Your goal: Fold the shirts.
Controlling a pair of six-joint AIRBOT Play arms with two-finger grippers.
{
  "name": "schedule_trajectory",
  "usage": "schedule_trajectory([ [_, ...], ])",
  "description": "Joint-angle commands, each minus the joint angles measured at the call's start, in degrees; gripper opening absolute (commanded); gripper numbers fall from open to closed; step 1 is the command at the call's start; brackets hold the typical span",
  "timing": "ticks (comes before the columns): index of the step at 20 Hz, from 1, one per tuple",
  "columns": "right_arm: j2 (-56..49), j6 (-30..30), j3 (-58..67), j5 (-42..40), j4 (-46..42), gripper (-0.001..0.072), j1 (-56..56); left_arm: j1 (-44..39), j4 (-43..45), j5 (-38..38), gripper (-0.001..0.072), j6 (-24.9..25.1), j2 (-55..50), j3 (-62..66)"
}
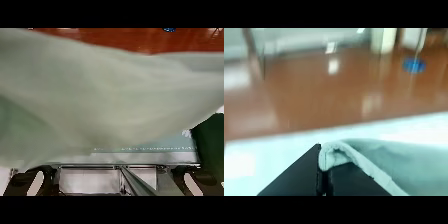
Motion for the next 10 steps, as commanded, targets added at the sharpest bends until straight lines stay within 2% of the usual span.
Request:
schedule_trajectory([
  [1,1.79,1.49,-18.82,-7.37,6.34,0.0025,0.02,-4.17,9.25,-0.83,0.0017,-5.25,0.55,-14.36],
  [3,-0.26,-0.52,-29.59,-17.16,11.47,0.0025,0.07,-3.91,9.27,8.09,0.0017,-9.38,-1.29,-28.17],
  [5,-5.64,-3.30,-36.44,-25.49,15.80,0.0025,0.07,-3.93,9.18,21.51,0.0017,-14.12,-4.83,-38.64],
  [7,-14.62,-6.75,-37.64,-31.34,19.19,0.0025,0.07,-3.93,9.03,32.26,0.0017,-17.90,-10.91,-43.43],
  [10,-29.62,-12.81,-34.97,-40.54,27.58,0.0025,0.07,-4.00,5.46,40.92,0.0017,-19.12,-22.43,-42.62],
])
